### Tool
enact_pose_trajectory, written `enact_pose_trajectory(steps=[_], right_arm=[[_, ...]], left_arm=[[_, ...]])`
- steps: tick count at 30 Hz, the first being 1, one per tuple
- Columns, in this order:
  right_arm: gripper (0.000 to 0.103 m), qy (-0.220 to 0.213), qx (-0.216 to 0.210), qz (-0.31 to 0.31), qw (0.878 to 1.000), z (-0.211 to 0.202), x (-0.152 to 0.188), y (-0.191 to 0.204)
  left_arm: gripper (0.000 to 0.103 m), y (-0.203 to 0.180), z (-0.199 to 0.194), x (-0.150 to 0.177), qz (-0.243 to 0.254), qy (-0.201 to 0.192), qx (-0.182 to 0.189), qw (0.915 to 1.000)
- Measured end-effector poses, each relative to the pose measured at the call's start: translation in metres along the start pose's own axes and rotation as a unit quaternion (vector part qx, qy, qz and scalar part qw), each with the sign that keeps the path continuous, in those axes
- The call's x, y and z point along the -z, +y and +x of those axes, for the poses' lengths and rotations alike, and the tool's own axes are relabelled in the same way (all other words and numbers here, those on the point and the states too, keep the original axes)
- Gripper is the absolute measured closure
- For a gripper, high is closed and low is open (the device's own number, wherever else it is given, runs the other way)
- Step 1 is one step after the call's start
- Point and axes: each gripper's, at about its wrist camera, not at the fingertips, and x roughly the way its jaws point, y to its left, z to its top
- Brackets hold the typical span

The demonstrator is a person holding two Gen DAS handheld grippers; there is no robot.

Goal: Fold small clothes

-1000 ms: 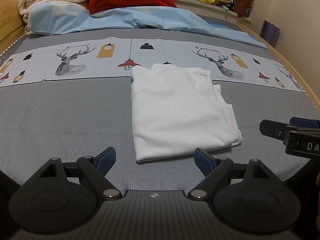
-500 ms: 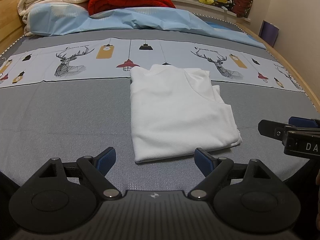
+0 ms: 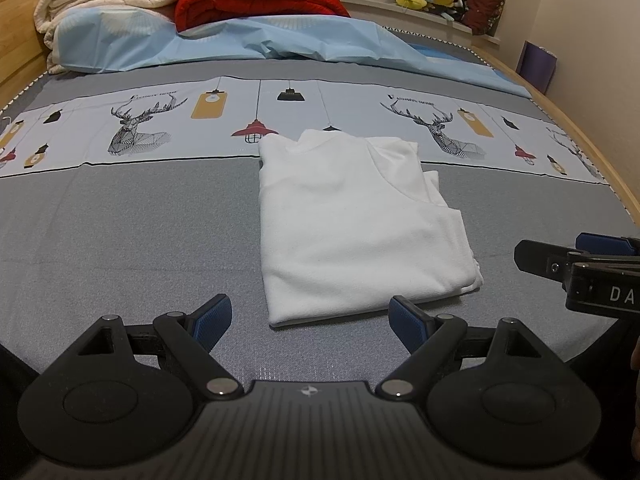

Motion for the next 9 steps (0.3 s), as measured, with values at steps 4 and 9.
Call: enact_pose_trajectory(steps=[4, 9], right_arm=[[0.012, 0.000, 0.000, 0.000, 1.000, 0.0000, 0.0000, 0.0003], [0.012, 0.000, 0.000, 0.000, 1.000, 0.0001, 0.0001, 0.0003]], left_arm=[[0.014, 0.0000, 0.0000, 0.0000, 0.000, 0.000, 0.000, 1.0000], [0.014, -0.0003, -0.0010, -0.0008, 0.002, -0.002, 0.000, 1.0000]])
